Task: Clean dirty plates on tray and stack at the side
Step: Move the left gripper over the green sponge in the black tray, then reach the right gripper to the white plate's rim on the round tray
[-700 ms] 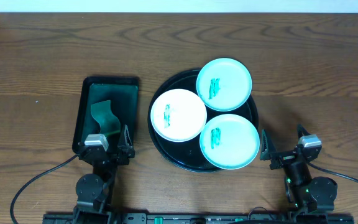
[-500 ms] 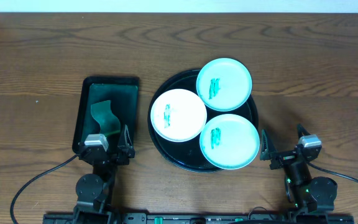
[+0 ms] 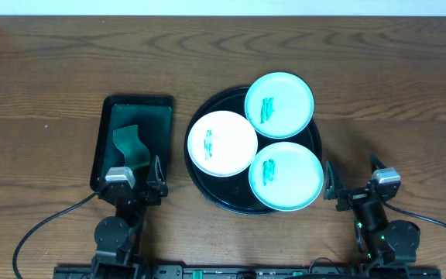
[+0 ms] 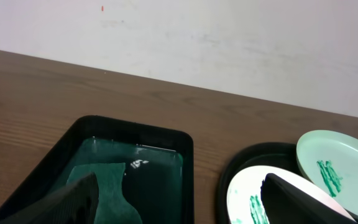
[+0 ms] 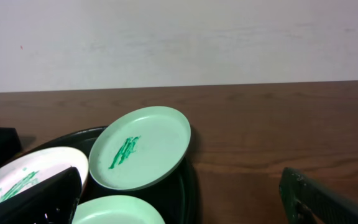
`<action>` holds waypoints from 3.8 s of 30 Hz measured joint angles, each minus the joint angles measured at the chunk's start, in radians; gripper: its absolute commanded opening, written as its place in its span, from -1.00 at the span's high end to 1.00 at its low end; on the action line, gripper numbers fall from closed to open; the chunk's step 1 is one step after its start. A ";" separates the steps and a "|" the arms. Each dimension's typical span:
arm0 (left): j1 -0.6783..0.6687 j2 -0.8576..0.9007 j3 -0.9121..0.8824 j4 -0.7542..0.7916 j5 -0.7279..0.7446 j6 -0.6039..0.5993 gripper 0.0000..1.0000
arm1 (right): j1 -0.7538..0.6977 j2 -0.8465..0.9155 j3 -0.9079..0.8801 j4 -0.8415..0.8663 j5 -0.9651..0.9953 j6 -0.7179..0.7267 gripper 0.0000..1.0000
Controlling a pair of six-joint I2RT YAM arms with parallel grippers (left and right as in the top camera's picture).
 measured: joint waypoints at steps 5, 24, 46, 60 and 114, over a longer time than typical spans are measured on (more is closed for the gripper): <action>0.000 0.000 0.000 0.000 0.000 0.000 -0.67 | 0.000 0.000 0.000 0.000 0.000 0.000 -0.99; 0.000 0.013 0.030 -0.063 0.116 0.000 -0.67 | 0.000 0.000 0.000 0.000 0.000 0.000 -0.98; 0.003 1.279 1.318 -1.056 0.051 0.019 -0.67 | 0.000 0.000 0.000 0.000 0.001 0.000 -0.99; 0.003 1.369 1.365 -1.182 0.051 0.019 -0.67 | 0.000 0.000 0.000 0.002 -0.006 0.001 -0.99; 0.003 1.369 1.369 -1.147 0.051 0.019 -0.68 | 0.515 1.917 1.688 -1.071 -0.091 -0.151 -0.99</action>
